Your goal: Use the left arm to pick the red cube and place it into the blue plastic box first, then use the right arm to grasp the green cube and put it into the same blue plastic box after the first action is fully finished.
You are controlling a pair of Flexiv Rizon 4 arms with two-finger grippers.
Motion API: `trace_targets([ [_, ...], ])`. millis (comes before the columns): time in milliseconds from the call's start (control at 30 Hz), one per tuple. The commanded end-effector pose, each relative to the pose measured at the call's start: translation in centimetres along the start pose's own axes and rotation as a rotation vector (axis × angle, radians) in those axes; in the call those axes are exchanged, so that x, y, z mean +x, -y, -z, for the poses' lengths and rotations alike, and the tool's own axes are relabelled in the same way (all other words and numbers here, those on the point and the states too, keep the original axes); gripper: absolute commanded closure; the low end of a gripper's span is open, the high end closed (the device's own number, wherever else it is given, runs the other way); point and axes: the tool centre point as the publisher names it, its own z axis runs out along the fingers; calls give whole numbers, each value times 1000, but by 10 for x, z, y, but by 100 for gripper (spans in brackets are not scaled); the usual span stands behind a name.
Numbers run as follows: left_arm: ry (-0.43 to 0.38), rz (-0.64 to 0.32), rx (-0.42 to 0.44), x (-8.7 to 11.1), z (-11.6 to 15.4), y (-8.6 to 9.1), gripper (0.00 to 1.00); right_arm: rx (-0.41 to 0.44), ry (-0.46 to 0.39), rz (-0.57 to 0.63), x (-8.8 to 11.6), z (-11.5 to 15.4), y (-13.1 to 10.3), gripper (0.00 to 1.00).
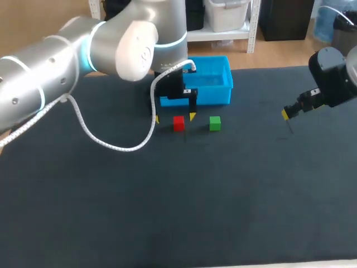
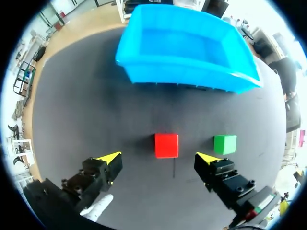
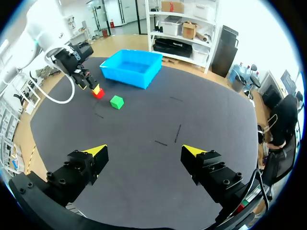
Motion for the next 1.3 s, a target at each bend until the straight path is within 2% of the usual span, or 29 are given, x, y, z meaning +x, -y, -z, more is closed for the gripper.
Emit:
trace_targets([
  [33, -66, 8, -9, -9, -10, 4, 0, 1, 1, 0, 0, 0, 0, 0],
  [700, -28, 42, -8, -15, -30, 4, 0, 1, 1, 0, 0, 0, 0, 0],
  [767, -17, 35, -5, -16, -31, 5, 5, 1, 1, 0, 0, 0, 0, 0],
  [833, -17, 31, -7, -16, -32, 6, 51, 1, 1, 0, 0, 0, 0, 0],
  [867, -15, 29, -6, -16, -33, 6, 54, 1, 1, 0, 0, 0, 0, 0],
  [1000, -5, 18, -7, -15, -35, 7, 100, 1, 1, 0, 0, 0, 0, 0],
  [1300, 2, 23, -12, -15, -36, 7, 100, 1, 1, 0, 0, 0, 0, 0],
])
